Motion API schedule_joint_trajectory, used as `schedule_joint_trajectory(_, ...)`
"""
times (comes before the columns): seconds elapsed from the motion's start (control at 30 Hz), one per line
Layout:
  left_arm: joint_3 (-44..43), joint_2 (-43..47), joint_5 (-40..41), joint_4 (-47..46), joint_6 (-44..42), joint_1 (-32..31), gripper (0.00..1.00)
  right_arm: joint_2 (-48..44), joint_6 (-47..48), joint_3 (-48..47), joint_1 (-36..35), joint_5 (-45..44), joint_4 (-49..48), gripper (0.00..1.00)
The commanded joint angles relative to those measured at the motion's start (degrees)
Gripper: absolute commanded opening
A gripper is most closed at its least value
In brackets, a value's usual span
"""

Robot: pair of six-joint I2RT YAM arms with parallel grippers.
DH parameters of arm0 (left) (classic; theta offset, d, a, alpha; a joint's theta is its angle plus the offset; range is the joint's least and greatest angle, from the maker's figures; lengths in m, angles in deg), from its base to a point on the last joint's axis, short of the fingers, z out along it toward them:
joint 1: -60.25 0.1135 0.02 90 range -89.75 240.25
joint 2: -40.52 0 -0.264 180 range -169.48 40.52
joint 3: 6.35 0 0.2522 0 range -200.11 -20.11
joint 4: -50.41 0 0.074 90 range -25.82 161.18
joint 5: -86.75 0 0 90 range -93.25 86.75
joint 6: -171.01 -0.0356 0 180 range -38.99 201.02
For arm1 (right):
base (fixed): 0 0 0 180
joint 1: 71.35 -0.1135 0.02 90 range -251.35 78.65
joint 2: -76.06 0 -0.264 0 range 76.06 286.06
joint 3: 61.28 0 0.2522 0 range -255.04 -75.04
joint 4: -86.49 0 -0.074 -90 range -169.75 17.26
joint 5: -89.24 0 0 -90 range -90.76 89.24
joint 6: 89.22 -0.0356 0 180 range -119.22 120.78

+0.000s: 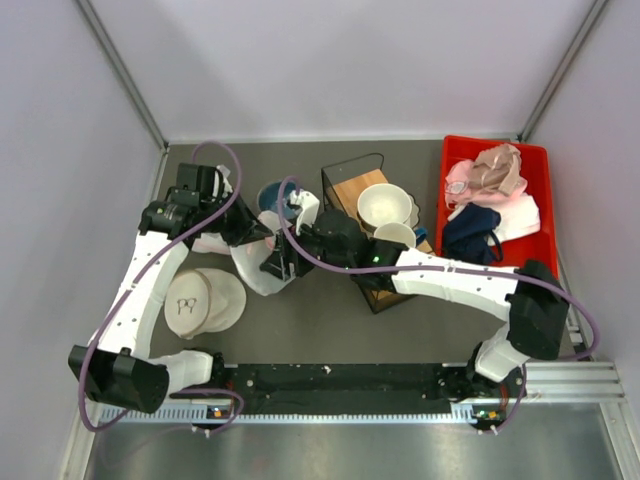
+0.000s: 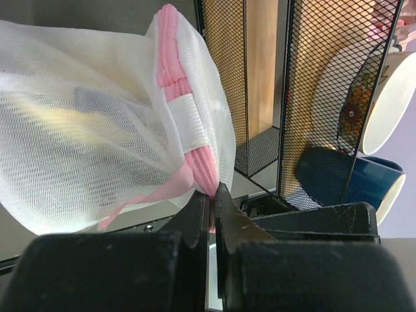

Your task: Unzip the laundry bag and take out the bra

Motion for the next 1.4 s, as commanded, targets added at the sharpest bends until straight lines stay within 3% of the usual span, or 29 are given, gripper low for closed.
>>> schedule_joint_trajectory(0.0,-3.08,2.0,-1.74,-1.06,0.77,0.08,0.0,0.84,-1.53,-1.11,-0.74,-0.59,-5.25,0.59)
schedule_joint_trajectory(0.17,-3.52,2.08,-1.74,-0.97,0.77,0.08,0.0,0.22,-3.21,1.26,-0.83,-3.05,-6.3,0.69)
schedule_joint_trajectory(0.9,-4.05,2.79,-0.69,-1.15,0.77,0.17,0.0,2.6,-5.93,3.81,-0.74,-7.11,-11.05,0.78)
schedule_joint_trajectory(1.37,-0.63,4.63,-1.3,-2.2,1.91,0.17,0.0,2.68,-1.36,0.3,-0.74,-7.37,-11.14,0.81)
